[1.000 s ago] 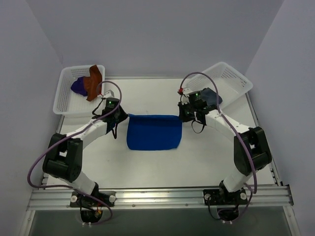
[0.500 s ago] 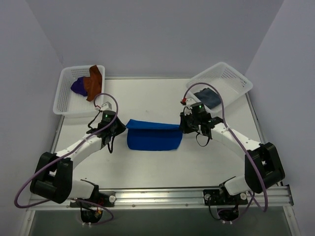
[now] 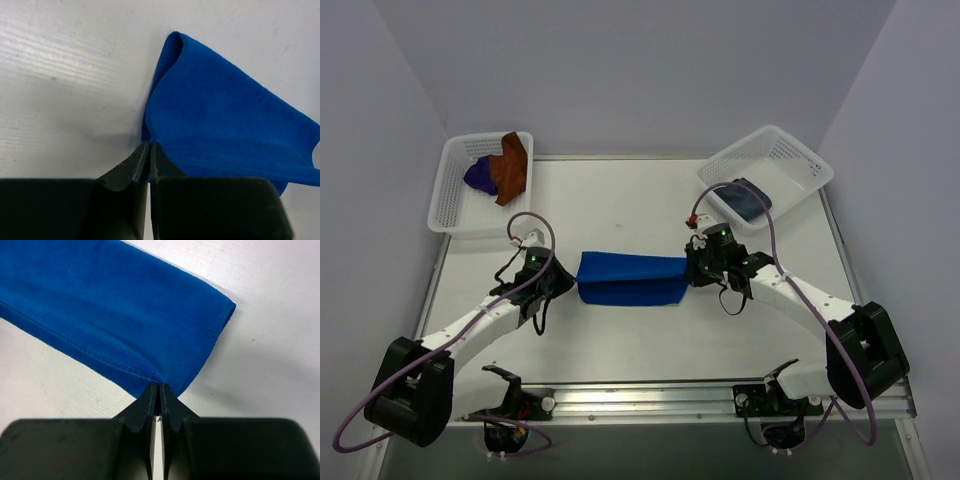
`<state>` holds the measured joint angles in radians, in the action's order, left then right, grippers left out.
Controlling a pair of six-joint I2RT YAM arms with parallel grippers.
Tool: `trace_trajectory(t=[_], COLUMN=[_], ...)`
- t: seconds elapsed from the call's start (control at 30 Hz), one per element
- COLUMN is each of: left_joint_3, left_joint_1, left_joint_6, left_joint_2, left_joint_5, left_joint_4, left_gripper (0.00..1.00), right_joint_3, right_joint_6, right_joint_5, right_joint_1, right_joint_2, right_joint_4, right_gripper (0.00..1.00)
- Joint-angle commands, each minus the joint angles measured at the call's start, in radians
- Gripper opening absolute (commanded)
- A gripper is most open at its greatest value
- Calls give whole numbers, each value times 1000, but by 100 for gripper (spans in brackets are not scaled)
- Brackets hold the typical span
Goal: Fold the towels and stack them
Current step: Fold the towel
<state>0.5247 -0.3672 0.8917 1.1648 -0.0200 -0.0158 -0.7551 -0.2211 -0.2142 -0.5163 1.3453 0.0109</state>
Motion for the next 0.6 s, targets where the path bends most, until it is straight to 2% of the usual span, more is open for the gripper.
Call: trace_trajectory(t=[0.0,0.2,0.3,0.33,0.4,0.43,0.47,0.53,0.57], left_joint_3=[-11,-69,-94,-98,-100,-100,-94,-88,-83], left_joint_1=[-9,-12,-16,-18,-19,-19,-21,-25,-29], left_joint_6=[32,44,44,43,41,41,39,33,30], left_joint_2=[-28,-48,-45,-45,-53,-60,-80,-111,-150], left_joint_5=[-5,20,51,58,69,71,75,80,78], left_joint_4=[14,-1,-13,-13,13,17,78,117,155], left_gripper=[2,2,2,4,22,37,47,57,62], right_joint_3=[26,80,120,135,143,148,157,168,178], right_joint_6=[-21,-50,-78,-89,-99,-104,-115,-124,-132], right_joint_5=[33,23,-20,-27,-24,-25,-24,-25,-27], right_joint_1=[-1,-1,-4,-7,-21,-28,-34,-54,-60], right_joint_2=[-35,-37,-34,-32,-29,-31,-32,-43,-52], right_joint_4=[6,-2,-57,-68,-68,-66,-65,-55,-52], right_gripper=[0,0,2,6,14,25,34,49,53])
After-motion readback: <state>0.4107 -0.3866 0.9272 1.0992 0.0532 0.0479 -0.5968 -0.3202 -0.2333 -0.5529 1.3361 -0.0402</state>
